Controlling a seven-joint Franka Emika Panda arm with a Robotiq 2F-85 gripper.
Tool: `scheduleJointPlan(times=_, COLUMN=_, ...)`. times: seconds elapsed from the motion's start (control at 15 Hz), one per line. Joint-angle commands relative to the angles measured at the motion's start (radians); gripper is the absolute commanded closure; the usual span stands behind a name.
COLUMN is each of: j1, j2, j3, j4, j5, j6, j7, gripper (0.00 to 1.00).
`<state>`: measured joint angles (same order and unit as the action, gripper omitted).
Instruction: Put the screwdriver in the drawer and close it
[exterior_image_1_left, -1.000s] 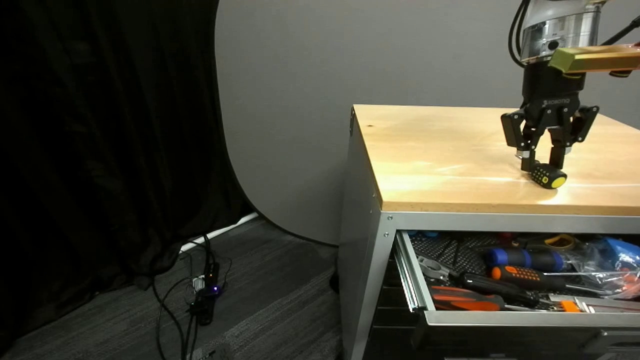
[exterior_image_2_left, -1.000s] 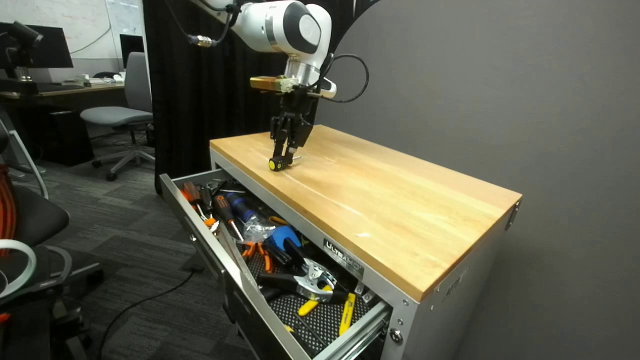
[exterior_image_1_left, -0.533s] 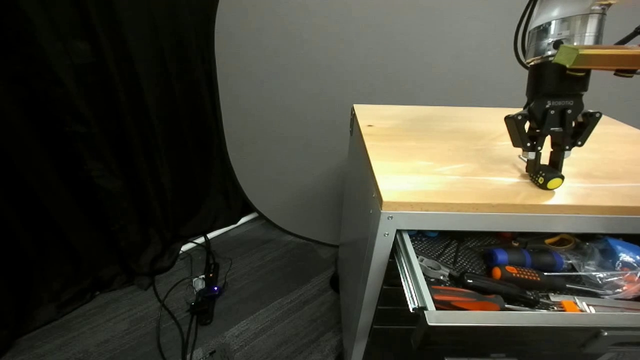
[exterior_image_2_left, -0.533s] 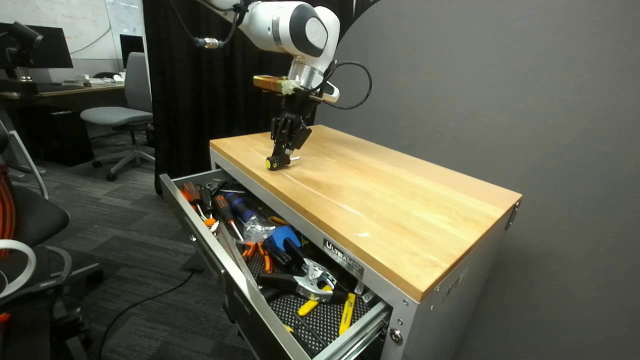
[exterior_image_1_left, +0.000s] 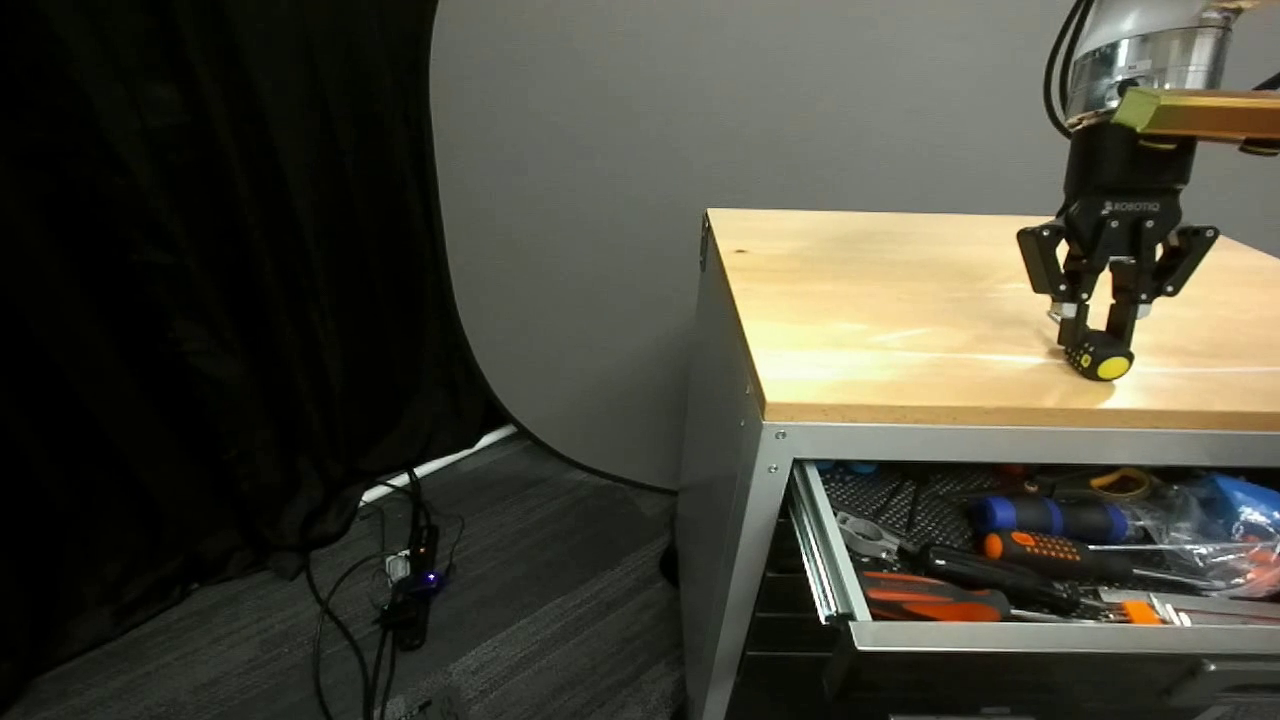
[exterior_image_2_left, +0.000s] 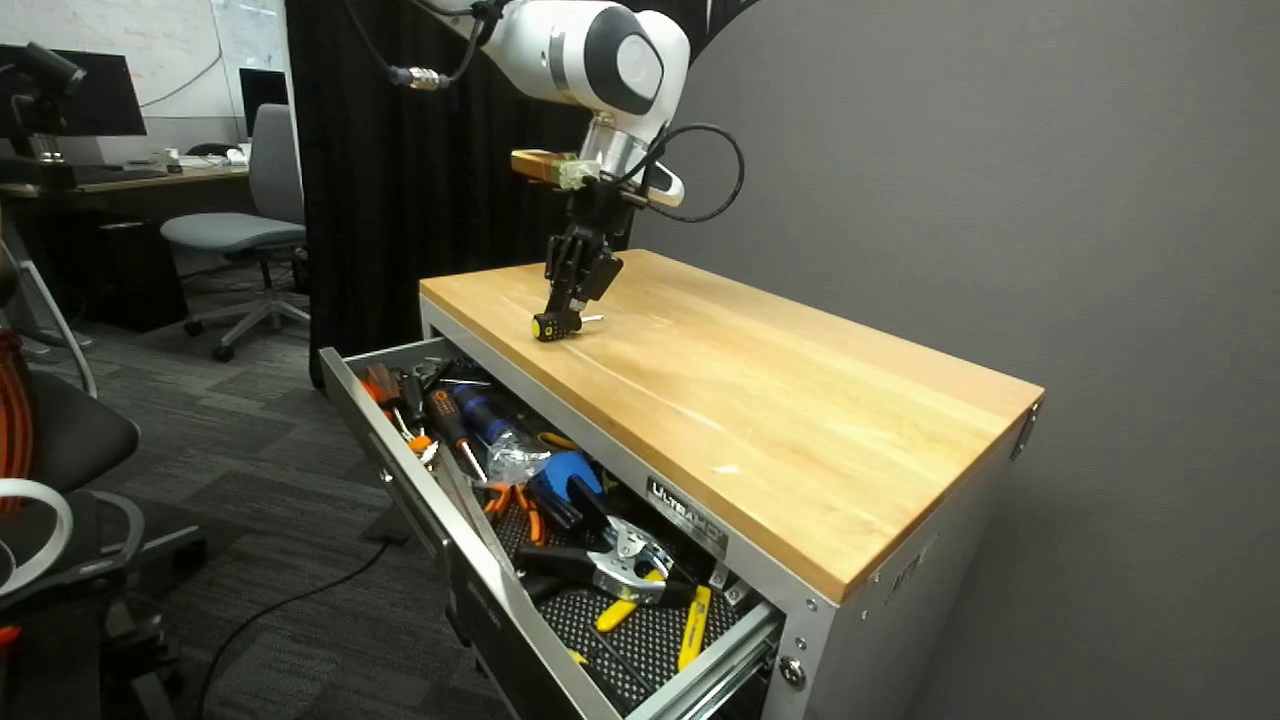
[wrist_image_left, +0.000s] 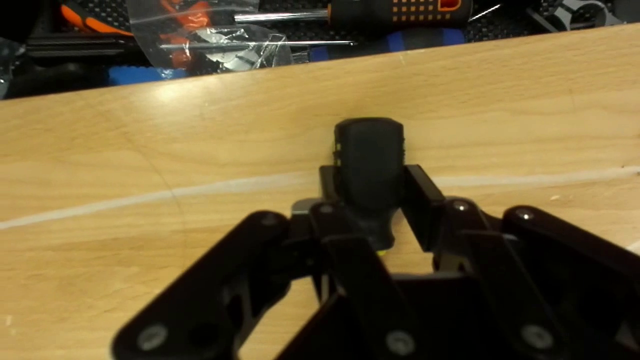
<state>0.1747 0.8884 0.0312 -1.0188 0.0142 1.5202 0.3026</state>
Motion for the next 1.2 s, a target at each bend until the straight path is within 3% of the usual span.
scheduleJointPlan(times=0.0, j1=-0.019, j2=-0.143, j3=0.005, j4=-0.221, j5=0.037, j6=0.101, j7=0.032, gripper=0.85)
scheduleJointPlan(times=0.8, j1=-0.062, j2=-0.499, j3=-0.013, j4=-0.773, j5=0.103, j6=0.263, j7=0.068, gripper=0.85)
scheduleJointPlan(times=1.07, j1=-0.059, j2=-0.557, j3=-0.009, j4=-0.895, j5=0.129, j6=0.303, j7=0.103, gripper=0.84)
scheduleJointPlan(times=1.13, j1=-0.061, j2=-0.569, j3=-0.008, j4=-0.916, j5=0.137, j6=0.315, j7=0.107, gripper=0.62)
